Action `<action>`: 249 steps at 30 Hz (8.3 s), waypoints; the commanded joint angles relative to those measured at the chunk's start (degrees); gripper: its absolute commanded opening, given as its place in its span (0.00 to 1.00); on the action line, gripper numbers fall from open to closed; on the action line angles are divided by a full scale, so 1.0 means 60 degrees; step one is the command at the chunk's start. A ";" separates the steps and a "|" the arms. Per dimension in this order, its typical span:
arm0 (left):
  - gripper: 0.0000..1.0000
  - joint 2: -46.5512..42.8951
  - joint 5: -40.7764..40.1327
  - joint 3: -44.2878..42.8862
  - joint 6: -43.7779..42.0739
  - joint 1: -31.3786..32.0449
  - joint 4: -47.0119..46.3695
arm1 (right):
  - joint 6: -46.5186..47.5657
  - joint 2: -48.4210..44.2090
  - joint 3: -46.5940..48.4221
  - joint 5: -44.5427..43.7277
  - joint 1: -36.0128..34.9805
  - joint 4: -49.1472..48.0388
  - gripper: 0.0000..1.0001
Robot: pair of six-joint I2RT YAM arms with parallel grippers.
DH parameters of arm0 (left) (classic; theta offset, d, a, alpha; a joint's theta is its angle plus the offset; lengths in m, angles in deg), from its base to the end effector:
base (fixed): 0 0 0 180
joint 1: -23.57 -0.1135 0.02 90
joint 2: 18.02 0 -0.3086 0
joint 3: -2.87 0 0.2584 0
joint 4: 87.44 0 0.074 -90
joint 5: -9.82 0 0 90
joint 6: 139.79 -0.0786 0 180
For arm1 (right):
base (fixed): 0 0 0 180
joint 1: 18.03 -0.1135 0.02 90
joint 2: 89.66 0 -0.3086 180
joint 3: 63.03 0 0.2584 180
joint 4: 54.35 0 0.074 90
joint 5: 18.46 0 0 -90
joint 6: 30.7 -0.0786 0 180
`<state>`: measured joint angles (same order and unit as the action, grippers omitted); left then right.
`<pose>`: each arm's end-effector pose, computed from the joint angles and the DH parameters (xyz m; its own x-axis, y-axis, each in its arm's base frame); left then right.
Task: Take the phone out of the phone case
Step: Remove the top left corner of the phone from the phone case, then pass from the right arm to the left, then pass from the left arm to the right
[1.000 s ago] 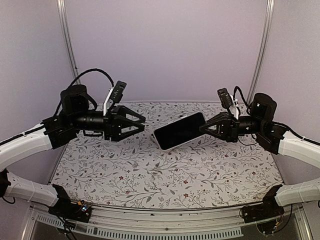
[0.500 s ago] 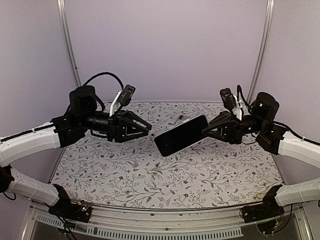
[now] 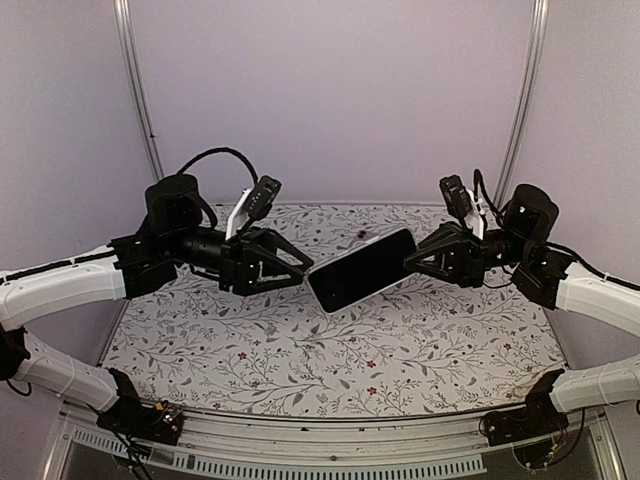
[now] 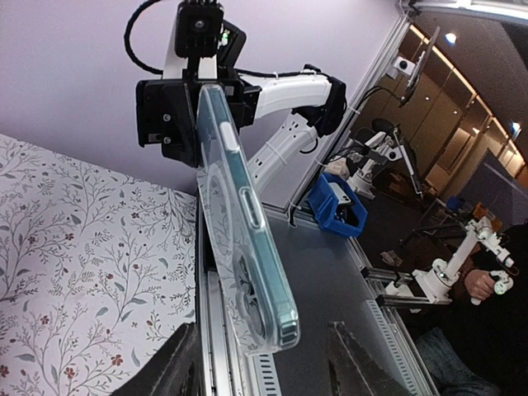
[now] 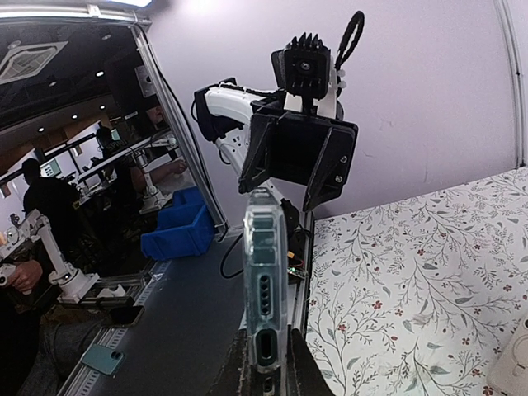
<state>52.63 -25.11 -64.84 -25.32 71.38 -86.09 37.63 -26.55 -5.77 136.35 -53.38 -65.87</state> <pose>0.1500 -0.2615 0.3825 -0.4489 0.1421 -0.8822 0.8651 -0.1784 -0.4689 0.1582 0.1994 0.3730 -0.2872 -0.0111 -0.9578 -0.9412 -0.1827 0.2844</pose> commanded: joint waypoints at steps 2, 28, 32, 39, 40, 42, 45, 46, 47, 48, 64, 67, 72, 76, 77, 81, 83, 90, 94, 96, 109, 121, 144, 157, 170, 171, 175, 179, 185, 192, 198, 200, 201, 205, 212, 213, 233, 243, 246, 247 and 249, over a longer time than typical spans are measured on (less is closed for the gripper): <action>0.54 0.0004 0.0108 -0.0134 0.0021 0.0159 -0.0362 | -0.0150 -0.0041 0.0178 -0.0226 -0.0059 -0.0601 0.00; 0.33 0.0444 -0.0257 -0.0514 -0.0215 0.0571 -0.0028 | -0.0171 -0.0089 0.0193 -0.0241 -0.0187 -0.0587 0.00; 0.24 0.0500 -0.0151 -0.0589 -0.0197 0.0597 -0.0029 | -0.0154 -0.0072 0.0209 -0.0267 -0.0182 -0.0592 0.00; 0.12 0.0460 0.0168 -0.0702 -0.0081 0.0658 -0.0060 | -0.0137 -0.0020 0.0252 -0.0256 -0.0187 -0.0646 0.00; 0.12 0.0436 0.0204 -0.0695 -0.0059 0.0670 -0.0059 | -0.0138 -0.0029 0.0253 -0.0256 -0.0187 -0.0655 0.00; 0.14 0.0379 0.0248 -0.0669 -0.0050 0.0674 -0.0067 | -0.0138 -0.0028 0.0278 -0.0256 -0.0186 -0.0681 0.00; 0.26 0.0274 0.0251 -0.0623 -0.0050 0.0674 -0.0042 | -0.0124 -0.0015 0.0310 -0.0295 -0.0186 -0.0678 0.00; 0.30 0.0236 0.0235 -0.0608 -0.0057 0.0674 -0.0037 | -0.0124 -0.0005 0.0311 -0.0310 -0.0183 -0.0676 0.00; 0.33 0.0192 0.0182 -0.0603 -0.0062 0.0674 -0.0007 | -0.0116 -0.0007 0.0311 -0.0314 -0.0185 -0.0676 0.00; 0.36 0.0148 0.0131 -0.0586 -0.0073 0.0674 0.0028 | -0.0110 0.0005 0.0312 -0.0314 -0.0183 -0.0670 0.00; 0.31 -0.0167 -0.0387 -0.0416 -0.0303 0.0674 0.0411 | -0.0122 -0.0191 0.0205 -0.0522 -0.0194 -0.0557 0.00; 0.32 -0.0132 -0.0411 -0.0431 -0.0333 0.0675 0.0501 | -0.0123 -0.0220 0.0237 -0.0542 -0.0179 -0.0556 0.00; 0.32 -0.0115 -0.0439 -0.0416 -0.0385 0.0674 0.0633 | -0.0124 -0.0318 0.0196 -0.0569 -0.0185 -0.0555 0.00; 0.26 -0.0137 -0.0494 -0.0416 -0.0381 0.0674 0.0583 | -0.0134 -0.0337 0.0149 -0.0539 -0.0182 -0.0545 0.00; 0.24 -0.0144 -0.0492 -0.0416 -0.0371 0.0674 0.0554 | -0.0145 -0.0338 0.0150 -0.0535 -0.0173 -0.0553 0.00; 0.22 -0.0145 -0.0463 -0.0431 -0.0321 0.0674 0.0451 | -0.0159 -0.0332 0.0136 -0.0465 -0.0184 -0.0549 0.00; 0.20 -0.0130 -0.0403 -0.0418 -0.0274 0.0674 0.0359 | -0.0167 -0.0313 0.0136 -0.0427 -0.0185 -0.0551 0.00; 0.17 -0.0185 0.0168 -0.0265 0.0086 0.0723 -0.0412 | -0.0128 -0.0182 0.0121 -0.0233 -0.0186 -0.0563 0.00; 0.14 -0.0218 0.0298 -0.0282 0.0202 0.0857 -0.0686 | -0.0122 -0.0065 0.0190 -0.0060 -0.0185 -0.0612 0.00; 0.13 -0.0183 0.0274 -0.0298 0.0206 0.0904 -0.0692 | -0.0176 -0.0011 0.0221 0.0037 -0.0175 -0.0727 0.00; 0.12 -0.0027 0.0772 -0.0290 0.0693 0.1128 -0.1553 | -0.0296 0.0211 0.0302 0.0347 -0.0209 -0.1122 0.00; 0.13 0.0045 0.0830 -0.0284 0.0657 0.1199 -0.1573 | -0.0394 0.0306 0.0377 0.0357 -0.0286 -0.1254 0.00; 0.21 0.0299 0.1303 -0.0239 0.1004 0.1507 -0.2217 | -0.0442 0.0082 0.0326 0.0532 -0.0407 -0.1306 0.00; 0.20 0.0454 0.1617 -0.0226 0.1257 0.1613 -0.2688 | -0.0475 -0.0023 0.0282 0.0546 -0.0464 -0.1349 0.00; 0.53 0.0284 0.1312 -0.0456 0.1035 0.1585 -0.2228 | -0.0467 -0.0190 0.0142 0.0373 -0.0471 -0.1315 0.00; 0.61 0.0171 0.1114 -0.0545 0.0761 0.1559 -0.1661 | -0.0461 -0.0266 0.0093 0.0290 -0.0479 -0.1276 0.00; 0.92 -0.0714 -0.0182 -0.0661 -0.0064 0.1246 -0.0319 | -0.0360 -0.0501 -0.0079 0.0003 -0.0472 -0.0973 0.00; 0.99 -0.1695 -0.3097 -0.0332 -0.0609 0.1092 0.0711 | -0.0221 -0.0669 -0.0120 -0.0162 -0.0472 -0.0683 0.00; 0.92 -0.1666 -0.4088 -0.1051 -0.1491 0.1099 0.2736 | 0.0786 -0.0590 0.0376 -0.0557 -0.0473 0.1220 0.00; 0.73 0.0502 -0.3942 -0.3611 -0.2396 0.1113 0.5258 | 0.2284 -0.0521 0.0912 -0.1253 -0.0502 0.3578 0.00; 0.59 0.2458 -0.3187 -0.5274 -0.2867 0.1293 0.6174 | 0.2934 -0.0621 0.1090 -0.1618 -0.0551 0.4129 0.00; 0.55 0.2758 -0.3101 -0.5464 -0.2905 0.1357 0.6075 | 0.2931 -0.0631 0.1081 -0.1618 -0.0553 0.4368 0.00; 0.53 0.2890 -0.3035 -0.5533 -0.2901 0.1386 0.6023 | 0.2924 -0.0631 0.1074 -0.1618 -0.0555 0.4377 0.00; 0.48 0.3270 -0.2924 -0.5672 -0.2948 0.1457 0.5926 | 0.2923 -0.0618 0.1087 -0.1632 -0.0564 0.4353 0.00; 0.35 0.3502 -0.2588 -0.5589 -0.2937 0.1570 0.5688 | 0.2993 -0.0459 0.1159 -0.1568 -0.0568 0.4323 0.00; 0.31 0.3503 -0.2618 -0.5574 -0.2956 0.1593 0.5676 | 0.2996 -0.0423 0.1161 -0.1561 -0.0568 0.4313 0.00; 0.00 0.3733 -0.2085 -0.5584 -0.3267 0.1630 0.6336 | 0.2796 -0.0477 0.1345 -0.1862 -0.0560 0.4668 0.72; 0.00 0.4258 -0.1620 -0.6411 -0.3921 0.1784 0.7580 | 0.3059 0.0235 0.1623 -0.0878 -0.0580 0.5715 0.65; 0.00 0.4353 -0.1839 -0.6506 -0.3977 0.1787 0.7619 | 0.2997 0.0422 0.1705 -0.0732 -0.0643 0.5859 0.62; 0.00 0.4395 -0.1876 -0.6575 -0.4020 0.1787 0.7705 | 0.2997 0.0475 0.1729 -0.0713 -0.0672 0.5944 0.61; 0.00 0.4495 -0.1890 -0.6685 -0.4076 0.1790 0.7847 | 0.3053 0.0574 0.1747 -0.0717 -0.0724 0.6062 0.58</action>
<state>78.88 -37.35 -101.93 -48.20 81.39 -39.95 55.53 -24.19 2.88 130.39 -56.81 -32.04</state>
